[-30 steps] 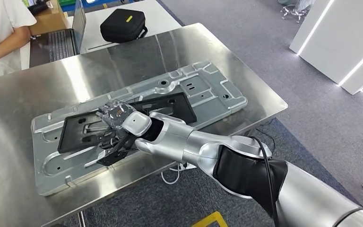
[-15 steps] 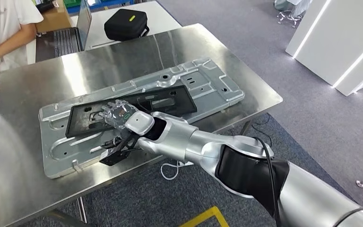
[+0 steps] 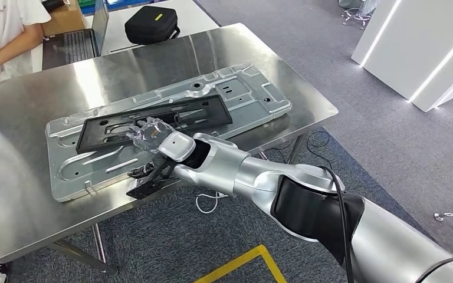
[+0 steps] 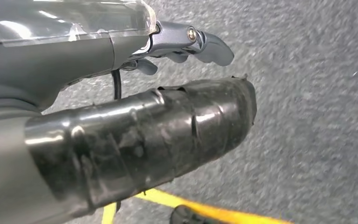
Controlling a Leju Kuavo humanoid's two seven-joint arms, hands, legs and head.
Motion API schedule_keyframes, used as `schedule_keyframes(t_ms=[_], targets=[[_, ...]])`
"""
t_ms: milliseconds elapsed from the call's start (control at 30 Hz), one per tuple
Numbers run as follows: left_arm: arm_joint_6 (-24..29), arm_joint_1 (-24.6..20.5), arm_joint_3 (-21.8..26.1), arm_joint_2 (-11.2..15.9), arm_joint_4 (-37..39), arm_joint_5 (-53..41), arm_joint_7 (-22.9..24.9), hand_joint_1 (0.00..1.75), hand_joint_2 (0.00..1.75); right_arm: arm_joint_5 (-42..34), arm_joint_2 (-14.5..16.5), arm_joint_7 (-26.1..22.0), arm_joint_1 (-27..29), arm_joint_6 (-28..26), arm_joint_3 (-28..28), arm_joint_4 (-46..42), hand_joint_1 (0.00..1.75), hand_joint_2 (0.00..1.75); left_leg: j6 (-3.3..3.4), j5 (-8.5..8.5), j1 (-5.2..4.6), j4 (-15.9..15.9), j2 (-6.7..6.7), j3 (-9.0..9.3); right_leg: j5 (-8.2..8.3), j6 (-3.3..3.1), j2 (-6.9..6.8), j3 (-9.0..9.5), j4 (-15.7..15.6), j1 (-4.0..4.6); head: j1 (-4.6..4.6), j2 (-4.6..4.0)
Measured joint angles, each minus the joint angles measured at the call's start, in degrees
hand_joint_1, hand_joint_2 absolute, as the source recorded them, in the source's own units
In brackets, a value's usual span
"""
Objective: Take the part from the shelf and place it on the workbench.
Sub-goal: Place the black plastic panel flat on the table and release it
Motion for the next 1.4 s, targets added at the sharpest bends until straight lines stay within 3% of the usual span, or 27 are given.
schedule_keyframes(t_ms=[100,133,200,267,333,367,400,467,533,600,633,667,700,733,800,867,900,967,1000,1067,1133,1167,1200,1233,1300,1367,1400], targets=[[0.07,-0.04,0.01,-0.05,-0.01,-0.08,0.0,0.0,0.0,-0.1,0.02,0.0,0.03,-0.03,0.0,-0.12,0.0,0.0,-0.38,-8.18,0.06,8.68,-0.01,-2.39,2.41,-0.74,-0.19,-2.11,-0.7,-0.27,-0.02,0.0],[0.11,-0.07,0.01,-0.01,-0.02,-0.1,0.0,0.0,0.0,-0.12,0.01,0.0,0.14,-0.03,0.0,-0.14,0.0,0.0,-0.56,-9.82,0.08,12.22,0.0,-2.95,3.04,-0.64,-0.2,-3.06,-0.61,-0.27,-0.01,0.0],[0.23,-0.08,0.01,0.06,-0.02,-0.14,0.0,0.0,0.0,-0.19,-0.01,0.0,0.4,-0.02,0.0,-0.13,0.0,0.0,-0.93,-8.9,0.17,15.49,0.01,-2.16,4.25,-0.38,-0.22,-5.07,-0.17,-0.37,-0.01,0.0],[0.32,-0.11,0.01,0.07,-0.02,-0.2,0.0,0.0,0.0,-0.29,-0.04,0.02,0.52,-0.02,0.0,-0.14,0.0,0.0,-1.2,-5.86,0.37,11.45,0.04,2.13,5.2,0.14,-0.23,-7.0,0.68,-0.58,-0.02,0.01],[0.35,-0.25,0.01,0.07,-0.03,-0.28,0.01,0.0,0.0,-0.41,-0.13,0.09,0.45,-0.05,0.0,-0.23,0.0,0.0,-1.07,-6.4,0.32,3.69,-0.03,7.82,5.8,0.76,-0.22,-8.54,1.88,-0.48,-0.02,0.02],[0.37,-0.29,0.01,0.08,-0.04,-0.37,0.01,0.0,0.0,-0.48,-0.19,0.13,0.42,-0.07,0.0,-0.29,0.0,0.0,-0.81,-7.36,0.23,1.02,-0.1,9.44,6.13,1.05,-0.24,-8.98,2.32,-0.38,-0.01,0.01],[0.39,-0.31,0.01,0.08,-0.04,-0.46,0.01,0.0,0.0,-0.56,-0.25,0.16,0.4,-0.07,0.0,-0.35,0.0,0.0,-0.4,-8.05,0.04,-0.38,-0.17,10.08,6.54,1.35,-0.26,-9.24,2.5,-0.27,-0.01,0.02],[0.42,-0.26,0.01,0.04,-0.04,-0.67,0.01,0.0,0.0,-0.67,-0.47,0.17,0.44,-0.06,0.0,-0.38,0.0,0.0,0.64,-7.47,0.09,-0.61,-0.05,9.33,6.98,2.0,-0.18,-9.6,2.55,-0.36,0.02,0.01],[0.42,-0.3,0.01,-0.01,-0.04,-0.75,-0.01,0.0,0.0,-0.7,-0.76,0.18,0.46,-0.07,0.0,-0.37,0.0,0.0,1.72,-6.14,0.25,-0.73,0.23,8.28,3.69,2.71,-0.02,-10.67,4.93,-0.62,0.04,0.0],[0.43,-0.34,0.01,-0.02,-0.04,-0.8,-0.03,0.0,0.0,-0.7,-1.03,0.19,0.49,-0.1,0.0,-0.37,0.0,0.0,2.3,-4.72,0.19,-0.68,0.39,6.68,-2.41,3.33,0.04,-12.45,11.72,-0.83,0.04,0.0],[0.44,-0.34,0.01,-0.02,-0.04,-0.83,-0.03,0.0,0.0,-0.7,-1.13,0.19,0.56,-0.11,0.0,-0.37,0.0,0.0,2.39,-4.05,0.14,-0.64,0.42,5.8,-4.45,3.54,0.05,-13.19,15.57,-0.89,0.03,0.0],[0.44,-0.33,0.01,-0.02,-0.04,-0.85,-0.04,0.0,0.0,-0.71,-1.22,0.19,0.68,-0.13,0.0,-0.37,0.0,0.0,2.38,-3.41,0.09,-0.6,0.43,4.95,-5.04,3.62,0.05,-13.35,18.34,-0.9,0.02,0.0],[0.44,-0.33,0.01,-0.02,-0.04,-0.88,-0.05,0.0,0.0,-0.72,-1.28,0.18,0.8,-0.13,0.0,-0.37,0.0,0.0,2.34,-2.82,0.03,-0.57,0.43,4.14,-4.35,3.56,0.06,-12.7,19.4,-0.89,0.03,0.0],[0.45,-0.33,0.01,-0.02,-0.04,-0.92,-0.05,0.0,0.0,-0.73,-1.34,0.18,0.86,-0.14,0.0,-0.37,0.0,0.0,2.27,-2.25,-0.05,-0.55,0.43,3.4,-2.88,3.32,0.08,-11.03,18.36,-0.83,0.02,0.0],[0.45,-0.33,0.01,-0.1,-0.04,-1.04,-0.07,0.0,0.0,-0.75,-1.44,0.18,0.72,-0.17,0.0,-0.41,0.0,0.0,2.07,-1.19,-0.26,-0.53,0.4,2.27,-1.05,2.18,0.18,-5.04,11.13,-0.44,0.02,0.01],[0.46,-0.35,0.01,-0.26,-0.04,-1.15,-0.08,0.0,0.0,-0.78,-1.48,0.12,0.43,-0.25,0.0,-0.53,0.0,0.0,1.61,-0.2,-0.3,-0.68,0.44,1.77,-1.77,1.15,0.22,0.1,3.46,0.06,0.01,0.01],[0.46,-0.37,0.01,-0.34,-0.04,-1.18,-0.08,0.0,0.0,-0.79,-1.52,0.09,0.31,-0.28,0.0,-0.58,0.0,0.0,1.29,0.31,-0.21,-0.9,0.48,1.69,-2.19,0.82,0.21,1.17,1.53,0.29,0.01,0.02],[0.49,-0.35,0.02,-0.33,-0.04,-1.24,-0.09,0.0,0.0,-0.79,-1.62,0.07,0.24,-0.32,0.0,-0.63,0.0,0.0,0.59,1.12,-0.07,-1.41,0.47,1.55,-1.09,0.43,0.08,1.02,0.32,0.27,0.02,0.01],[0.5,-0.3,0.02,-0.32,-0.04,-1.26,-0.09,0.0,0.0,-0.79,-1.67,0.07,0.21,-0.33,0.0,-0.66,0.0,0.0,0.35,0.42,-0.08,-1.05,0.42,1.17,-0.32,0.03,-0.06,0.78,-0.26,0.1,0.02,0.01],[0.52,-0.2,0.03,-0.31,-0.04,-1.29,-0.08,0.0,0.0,-0.79,-1.67,0.07,0.2,-0.34,0.0,-0.72,0.0,0.0,0.05,-4.03,-0.08,2.65,0.31,-0.27,1.37,-0.62,-0.29,-0.36,-1.03,-0.26,0.0,0.0],[0.55,-0.18,0.03,-0.25,-0.04,-1.31,-0.07,0.0,0.0,-0.8,-1.68,0.05,0.25,-0.35,0.0,-0.76,0.0,0.0,-0.28,-9.17,-0.02,9.66,0.26,-1.99,2.66,-0.87,-0.31,-2.16,-0.81,-0.14,-0.01,0.0],[0.58,-0.2,0.03,-0.18,-0.04,-1.36,-0.07,0.0,0.0,-0.81,-1.69,0.03,0.32,-0.36,0.0,-0.76,0.0,0.0,-0.51,-10.0,0.02,12.76,0.27,-2.38,3.24,-0.79,-0.32,-3.18,-0.51,-0.14,0.0,0.0],[0.63,-0.21,0.03,-0.11,-0.04,-1.42,-0.07,0.0,0.0,-0.81,-1.73,0.01,0.4,-0.36,0.0,-0.76,0.0,0.0,-0.73,-9.5,0.06,14.54,0.27,-2.14,3.77,-0.64,-0.34,-4.26,-0.13,-0.19,-0.01,0.0],[0.66,-0.21,0.03,-0.05,-0.04,-1.52,-0.07,0.0,0.0,-0.81,-1.78,-0.01,0.45,-0.37,0.0,-0.76,0.0,0.0,-0.93,-7.99,0.14,14.5,0.28,-1.03,4.26,-0.42,-0.35,-5.4,0.37,-0.3,-0.01,0.0],[0.7,-0.27,0.03,-0.01,-0.04,-1.72,-0.07,0.0,0.0,-0.82,-1.92,-0.02,0.48,-0.39,0.0,-0.78,0.0,0.0,-1.27,-5.76,0.36,9.27,0.29,3.54,4.99,0.2,-0.38,-7.53,1.66,-0.52,-0.02,0.01],[0.7,-0.37,0.03,0.01,-0.05,-1.79,-0.06,0.0,0.0,-0.85,-2.14,-0.02,0.41,-0.47,0.0,-0.84,0.0,0.0,-0.98,-7.03,0.22,2.6,0.12,8.0,5.57,0.87,-0.42,-9.01,2.95,-0.44,0.0,0.02],[0.7,-0.41,0.03,0.02,-0.06,-1.79,-0.06,0.0,0.0,-0.85,-2.25,-0.02,0.39,-0.51,0.0,-0.88,0.0,0.0,-0.64,-8.0,0.08,0.81,0.03,8.98,5.94,1.17,-0.44,-9.37,3.27,-0.3,0.02,0.02]])
